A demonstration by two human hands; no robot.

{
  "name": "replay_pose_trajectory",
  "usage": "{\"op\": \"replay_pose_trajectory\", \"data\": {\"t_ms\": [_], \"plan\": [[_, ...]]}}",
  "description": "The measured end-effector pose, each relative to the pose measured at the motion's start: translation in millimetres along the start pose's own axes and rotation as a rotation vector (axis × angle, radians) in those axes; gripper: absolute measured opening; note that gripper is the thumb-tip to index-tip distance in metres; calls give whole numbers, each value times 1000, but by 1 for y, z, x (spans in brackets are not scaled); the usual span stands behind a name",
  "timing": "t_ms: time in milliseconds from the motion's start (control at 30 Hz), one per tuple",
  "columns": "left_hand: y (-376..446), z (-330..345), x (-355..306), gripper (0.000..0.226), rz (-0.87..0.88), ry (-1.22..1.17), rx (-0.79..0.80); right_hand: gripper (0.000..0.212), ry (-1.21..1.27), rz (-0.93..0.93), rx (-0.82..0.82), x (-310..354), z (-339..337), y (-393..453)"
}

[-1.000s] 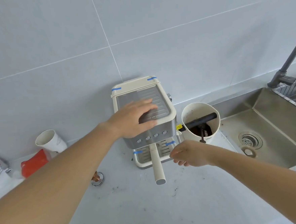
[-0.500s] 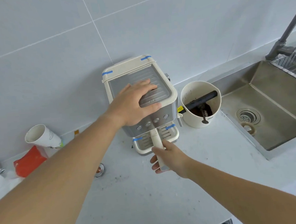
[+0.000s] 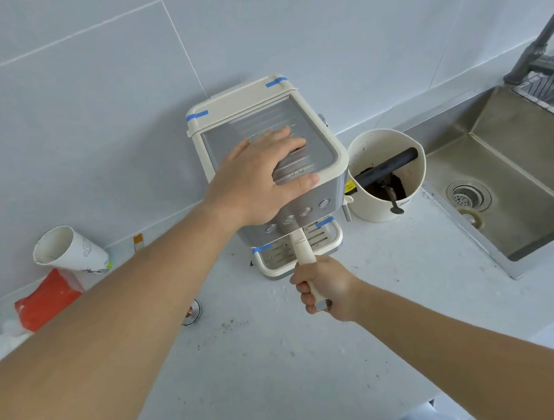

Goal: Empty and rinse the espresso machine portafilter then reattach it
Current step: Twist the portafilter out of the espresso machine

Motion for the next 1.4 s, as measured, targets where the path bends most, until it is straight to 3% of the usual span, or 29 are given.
{"op": "replay_pose_trajectory", "data": {"t_ms": [367, 667, 1067, 1400], "plan": [[0, -1, 1, 68, -2, -10, -21, 20, 39, -42, -102, -3, 3, 2], [-1, -2, 1, 66, -10, -45, -19, 19, 401, -146, -194, -23, 71, 30], [-2, -5, -1, 64, -23, -48, -13, 21, 565, -234, -35, -15, 111, 60], [-3, -7, -1, 63, -29, -50, -29, 26, 606, -143, -30, -41, 101, 62]]}}
Point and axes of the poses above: each hand's wrist, its own y-axis towards the middle knuckle, its own z-axis out of the palm, x = y × z, the point moved 10 cm from there along y, towards the middle knuckle, and after that the axes turned 8 degrees about y, right-handed, at the moved point
